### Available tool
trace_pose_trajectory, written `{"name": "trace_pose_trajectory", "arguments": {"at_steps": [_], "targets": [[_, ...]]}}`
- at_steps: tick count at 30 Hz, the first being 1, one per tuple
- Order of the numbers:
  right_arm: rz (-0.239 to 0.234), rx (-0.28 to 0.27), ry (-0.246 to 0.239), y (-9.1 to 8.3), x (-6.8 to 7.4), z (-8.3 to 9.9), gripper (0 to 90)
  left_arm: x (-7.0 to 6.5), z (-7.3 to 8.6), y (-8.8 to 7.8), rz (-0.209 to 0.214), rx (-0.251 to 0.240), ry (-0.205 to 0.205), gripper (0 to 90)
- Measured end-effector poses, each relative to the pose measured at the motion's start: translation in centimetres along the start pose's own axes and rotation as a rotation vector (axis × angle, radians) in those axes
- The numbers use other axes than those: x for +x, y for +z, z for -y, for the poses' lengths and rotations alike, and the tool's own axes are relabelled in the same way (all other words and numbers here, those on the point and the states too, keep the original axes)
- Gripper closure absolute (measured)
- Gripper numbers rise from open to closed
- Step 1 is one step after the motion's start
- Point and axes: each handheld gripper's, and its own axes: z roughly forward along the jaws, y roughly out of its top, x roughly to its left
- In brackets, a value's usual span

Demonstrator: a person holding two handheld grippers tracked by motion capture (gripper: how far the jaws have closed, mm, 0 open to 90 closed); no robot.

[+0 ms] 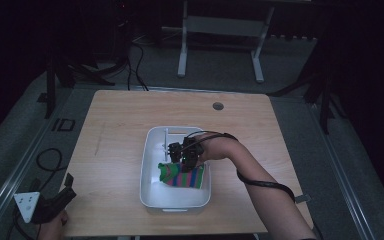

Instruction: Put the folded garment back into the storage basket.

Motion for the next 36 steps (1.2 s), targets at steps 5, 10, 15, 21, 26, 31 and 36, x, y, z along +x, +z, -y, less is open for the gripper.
{"name": "trace_pose_trajectory", "arguments": {"at_steps": [5, 10, 15, 21, 26, 31, 36], "targets": [[-0.023, 0.025, -0.004, 2.0, 0.0, -0.1, 75.5, 0.0, 0.0, 0.0, 0.003, 0.002, 0.004, 2.3], [-0.044, 0.028, 0.004, 3.4, -0.1, 0.1, 73.5, 0.0, 0.0, 0.0, 0.005, 0.003, 0.002, 2.3], [-0.041, 0.037, 0.010, 4.4, -0.2, 0.1, 66.3, 0.0, 0.0, 0.0, 0.006, 0.004, 0.002, 2.3], [-0.027, 0.014, 0.035, 3.4, -0.1, 0.2, 42.6, 0.0, 0.0, 0.0, 0.007, 0.004, 0.000, 2.3], [0.002, -0.016, 0.059, 1.0, 0.1, 0.6, 36.6, 0.0, 0.0, 0.0, 0.007, 0.001, 0.001, 2.3], [0.018, -0.035, 0.062, -0.5, 0.5, 1.2, 35.9, 0.0, 0.0, 0.0, 0.006, 0.002, -0.001, 2.3], [0.038, -0.047, 0.068, -1.5, 0.7, 2.0, 35.8, 0.0, 0.0, 0.0, 0.005, 0.001, -0.001, 2.3]]}}
